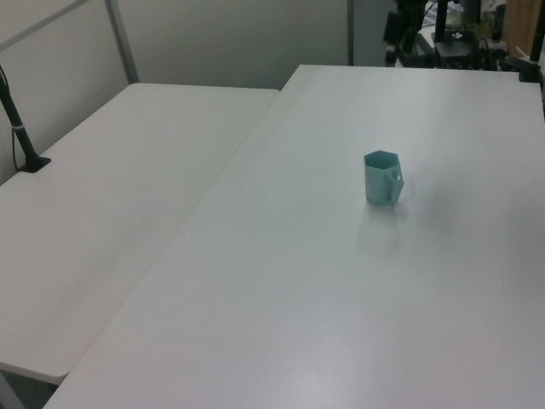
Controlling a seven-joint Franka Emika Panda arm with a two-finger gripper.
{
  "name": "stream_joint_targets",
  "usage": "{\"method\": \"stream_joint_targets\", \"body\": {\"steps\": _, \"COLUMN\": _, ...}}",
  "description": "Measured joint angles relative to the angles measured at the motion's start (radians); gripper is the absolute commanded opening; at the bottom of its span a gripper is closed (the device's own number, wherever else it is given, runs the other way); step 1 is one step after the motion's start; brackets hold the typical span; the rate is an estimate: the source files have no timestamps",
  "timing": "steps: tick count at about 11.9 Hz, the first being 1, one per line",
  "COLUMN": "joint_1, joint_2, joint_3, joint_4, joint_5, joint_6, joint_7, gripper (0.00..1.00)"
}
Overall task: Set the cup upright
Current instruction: 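Open the gripper and lift it away from the upright cup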
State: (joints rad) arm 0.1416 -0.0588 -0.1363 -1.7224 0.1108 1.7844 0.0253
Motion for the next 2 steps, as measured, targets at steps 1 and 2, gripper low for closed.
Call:
{"method": "stream_joint_targets", "body": {"steps": 1, "joint_1": -0.020, "joint_2": -0.014, "joint_3": -0.001, "joint_4": 0.004, "joint_5": -0.018, "joint_6": -0.020, "joint_7": -0.045, "gripper": 1.00}}
{"method": "stream_joint_targets", "body": {"steps": 2, "joint_1": -0.028, "joint_2": -0.019, "joint_3": -0.001, "joint_4": 0.004, "joint_5": -0.047, "joint_6": -0.024, "joint_7": -0.062, "gripper": 1.00}}
